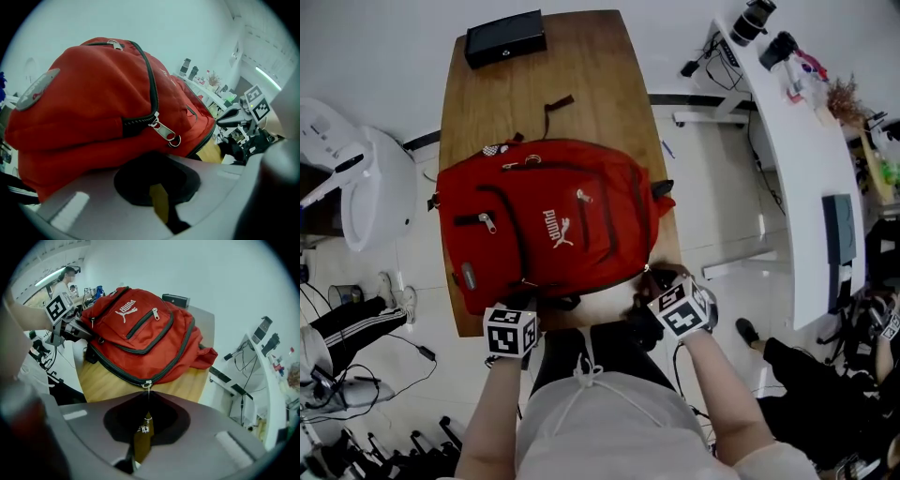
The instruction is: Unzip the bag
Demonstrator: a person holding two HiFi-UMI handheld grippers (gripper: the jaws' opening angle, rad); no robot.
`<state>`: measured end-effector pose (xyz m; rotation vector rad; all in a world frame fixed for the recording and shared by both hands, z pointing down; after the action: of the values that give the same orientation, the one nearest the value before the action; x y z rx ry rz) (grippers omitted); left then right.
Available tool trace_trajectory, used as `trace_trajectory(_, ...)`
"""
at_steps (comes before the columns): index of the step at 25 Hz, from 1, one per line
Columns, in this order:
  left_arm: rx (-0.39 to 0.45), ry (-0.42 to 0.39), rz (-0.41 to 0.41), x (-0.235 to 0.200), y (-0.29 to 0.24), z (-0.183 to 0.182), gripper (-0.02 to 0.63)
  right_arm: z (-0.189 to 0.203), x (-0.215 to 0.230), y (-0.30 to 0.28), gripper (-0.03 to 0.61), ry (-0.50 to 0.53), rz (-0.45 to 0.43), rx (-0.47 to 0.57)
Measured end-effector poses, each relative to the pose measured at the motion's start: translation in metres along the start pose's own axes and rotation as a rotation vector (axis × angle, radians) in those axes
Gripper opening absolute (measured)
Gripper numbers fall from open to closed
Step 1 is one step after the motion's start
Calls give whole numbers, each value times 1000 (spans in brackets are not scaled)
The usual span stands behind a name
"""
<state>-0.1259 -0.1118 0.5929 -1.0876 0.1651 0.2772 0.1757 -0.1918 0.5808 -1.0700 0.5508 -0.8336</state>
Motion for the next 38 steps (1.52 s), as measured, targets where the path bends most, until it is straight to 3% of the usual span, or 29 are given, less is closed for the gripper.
trace_trajectory(10, -3, 7, 12, 0, -1, -1, 6, -18, 50, -5, 14, -63, 31, 15)
trace_trajectory(19, 6, 36, 18, 4, -4, -1, 6, -22, 64, -4, 28, -158, 16, 58)
trace_trajectory(24, 1, 64, 42, 3, -1, -2, 6, -22, 63, 13, 101, -250, 26, 158)
trace_trajectory(27, 33, 83, 91, 8, 9, -9, 6, -31, 60, 35, 52, -305, 25, 283)
trace_trajectory(28, 52, 77, 106, 11, 15, -12, 6, -36, 57, 44, 13, -320, 27, 333)
trace_trajectory(32, 200, 0, 151, 26, 51, -33, 6, -62, 36, 82, 8, -320, 21, 540)
trace_trajectory(35, 399, -79, 204, 37, 96, -57, 6, -83, 6, 113, 8, -262, 43, 679)
trace_trajectory(38, 602, -213, 288, 52, 153, -72, 6, -97, -34, 141, 8, -236, 55, 783)
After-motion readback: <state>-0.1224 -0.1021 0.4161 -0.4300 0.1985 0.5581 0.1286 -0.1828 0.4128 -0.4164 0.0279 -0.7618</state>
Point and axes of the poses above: the fingertips, and each gripper's own axes: y backward along the fingers, x to its right, z out of its underside, the point moved 7 cm from there along y, backward along the fingers
